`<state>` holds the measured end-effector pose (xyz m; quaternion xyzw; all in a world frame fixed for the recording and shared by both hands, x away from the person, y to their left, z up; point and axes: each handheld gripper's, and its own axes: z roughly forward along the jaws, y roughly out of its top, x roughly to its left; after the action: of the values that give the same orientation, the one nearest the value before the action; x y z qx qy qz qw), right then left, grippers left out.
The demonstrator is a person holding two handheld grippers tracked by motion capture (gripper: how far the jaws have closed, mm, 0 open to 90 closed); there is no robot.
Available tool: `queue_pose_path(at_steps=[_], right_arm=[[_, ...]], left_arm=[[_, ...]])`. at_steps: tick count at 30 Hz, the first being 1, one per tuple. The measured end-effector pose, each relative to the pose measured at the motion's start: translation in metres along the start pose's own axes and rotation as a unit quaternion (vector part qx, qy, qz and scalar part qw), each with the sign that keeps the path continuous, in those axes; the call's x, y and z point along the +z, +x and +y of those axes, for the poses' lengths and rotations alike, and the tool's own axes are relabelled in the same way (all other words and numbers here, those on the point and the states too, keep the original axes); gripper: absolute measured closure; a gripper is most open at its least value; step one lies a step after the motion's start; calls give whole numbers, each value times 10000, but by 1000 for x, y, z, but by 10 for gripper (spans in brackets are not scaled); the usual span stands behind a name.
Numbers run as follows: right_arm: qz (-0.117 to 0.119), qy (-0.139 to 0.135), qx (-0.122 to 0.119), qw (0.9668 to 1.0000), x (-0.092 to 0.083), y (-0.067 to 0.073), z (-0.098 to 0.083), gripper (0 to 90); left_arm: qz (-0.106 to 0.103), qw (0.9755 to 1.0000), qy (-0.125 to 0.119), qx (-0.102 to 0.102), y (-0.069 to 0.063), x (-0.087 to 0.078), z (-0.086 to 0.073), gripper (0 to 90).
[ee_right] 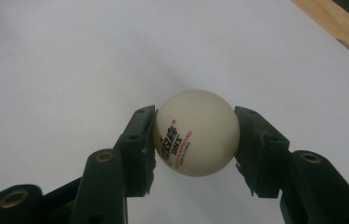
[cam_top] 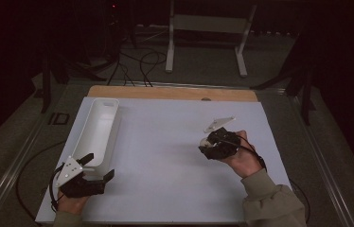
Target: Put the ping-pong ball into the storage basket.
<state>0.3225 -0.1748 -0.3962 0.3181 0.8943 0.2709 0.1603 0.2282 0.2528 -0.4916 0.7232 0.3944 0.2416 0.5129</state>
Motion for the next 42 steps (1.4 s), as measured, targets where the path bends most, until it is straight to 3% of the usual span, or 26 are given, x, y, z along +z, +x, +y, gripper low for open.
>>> queue_pose_path(at_steps=[42], right_arm=[[24,-146,-149,9998,-1,-4,35,500]], left_arm=[[-11,10000,-6,-24,1,0,0,49]])
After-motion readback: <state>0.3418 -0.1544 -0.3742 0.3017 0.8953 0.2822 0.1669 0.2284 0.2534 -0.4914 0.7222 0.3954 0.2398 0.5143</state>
